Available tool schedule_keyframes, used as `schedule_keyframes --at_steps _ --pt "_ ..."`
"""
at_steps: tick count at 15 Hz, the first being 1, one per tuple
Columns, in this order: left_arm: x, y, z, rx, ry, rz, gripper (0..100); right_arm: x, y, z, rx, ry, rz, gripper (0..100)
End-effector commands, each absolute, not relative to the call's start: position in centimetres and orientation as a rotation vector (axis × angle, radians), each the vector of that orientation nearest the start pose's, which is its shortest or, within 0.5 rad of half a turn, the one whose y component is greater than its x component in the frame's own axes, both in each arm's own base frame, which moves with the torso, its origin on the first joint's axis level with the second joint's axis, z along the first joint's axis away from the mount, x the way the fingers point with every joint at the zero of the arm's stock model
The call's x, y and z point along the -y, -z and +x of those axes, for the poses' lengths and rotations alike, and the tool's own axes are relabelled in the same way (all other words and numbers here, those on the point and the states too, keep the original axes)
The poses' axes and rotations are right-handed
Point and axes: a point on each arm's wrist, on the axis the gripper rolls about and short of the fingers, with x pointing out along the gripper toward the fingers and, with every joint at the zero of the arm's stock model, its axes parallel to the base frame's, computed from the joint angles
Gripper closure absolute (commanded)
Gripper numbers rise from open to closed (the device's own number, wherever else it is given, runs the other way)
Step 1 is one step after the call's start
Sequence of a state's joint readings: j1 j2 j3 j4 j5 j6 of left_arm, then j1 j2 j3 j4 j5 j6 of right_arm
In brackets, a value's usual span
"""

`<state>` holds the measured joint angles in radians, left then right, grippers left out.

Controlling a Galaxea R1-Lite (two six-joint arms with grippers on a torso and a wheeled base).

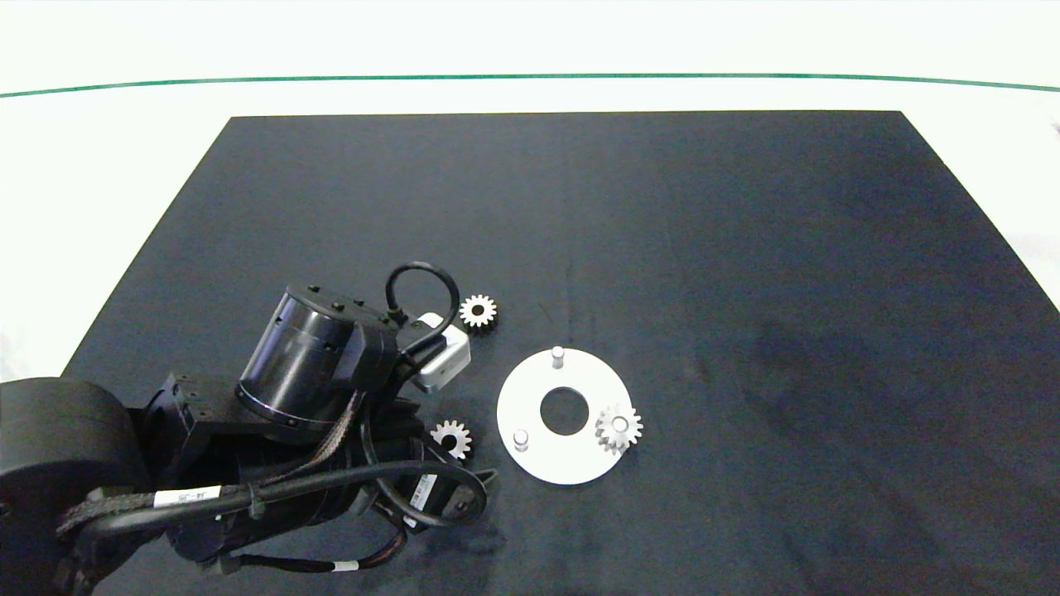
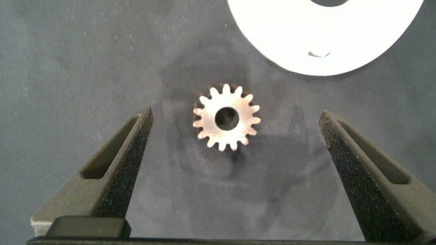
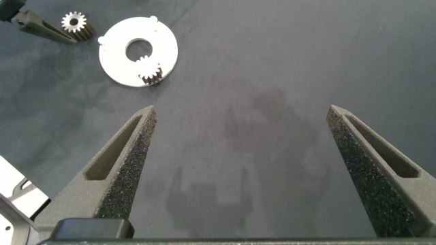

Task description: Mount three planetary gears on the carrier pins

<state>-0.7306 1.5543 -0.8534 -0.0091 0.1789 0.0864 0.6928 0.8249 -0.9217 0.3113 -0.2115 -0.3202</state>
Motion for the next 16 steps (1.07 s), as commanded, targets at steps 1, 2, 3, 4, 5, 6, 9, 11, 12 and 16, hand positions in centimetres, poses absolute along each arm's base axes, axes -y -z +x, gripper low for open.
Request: schedule_keyframes --at_steps 1,2,3,4,5,6,9,11,12,16 --pt "17.2 -17.5 19.4 -0.614 0.554 0.4 0 -3.6 -28.9 5.1 -0.121 -0.504 -0.412 0" --pt "17.4 -17.3 19.5 -0.611 0.542 0.399 0 -3.6 -28.9 5.1 -0.121 -0.504 -0.412 0" --pt "17.6 -17.1 19.4 -0.61 0.541 0.404 0 -3.6 -28.9 5.1 -0.121 -0.504 -0.412 0" --pt "17.8 -17.0 19.4 -0.605 0.547 0.404 0 -3.6 -28.9 5.1 -0.121 -0.503 -0.414 0" --pt "18.0 -16.9 19.3 -0.604 0.553 0.406 0 -3.6 -28.9 5.1 -0.122 -0.503 -0.414 0" --pt "18.0 -16.7 19.3 -0.607 0.553 0.409 0 -3.6 -28.8 5.1 -0.124 -0.503 -0.415 0" --pt "18.3 -16.1 19.8 -0.605 0.549 0.405 0 -3.5 -28.9 5.0 -0.12 -0.503 -0.413 0" --pt "18.4 -15.7 19.9 -0.593 0.549 0.403 1 -3.5 -28.9 5.0 -0.118 -0.503 -0.412 0" --pt "18.5 -15.5 20.0 -0.59 0.546 0.402 2 -3.5 -28.9 5.0 -0.118 -0.503 -0.412 0" --pt "18.5 -15.4 20.1 -0.593 0.542 0.405 10 -3.5 -28.9 4.9 -0.117 -0.502 -0.412 0"
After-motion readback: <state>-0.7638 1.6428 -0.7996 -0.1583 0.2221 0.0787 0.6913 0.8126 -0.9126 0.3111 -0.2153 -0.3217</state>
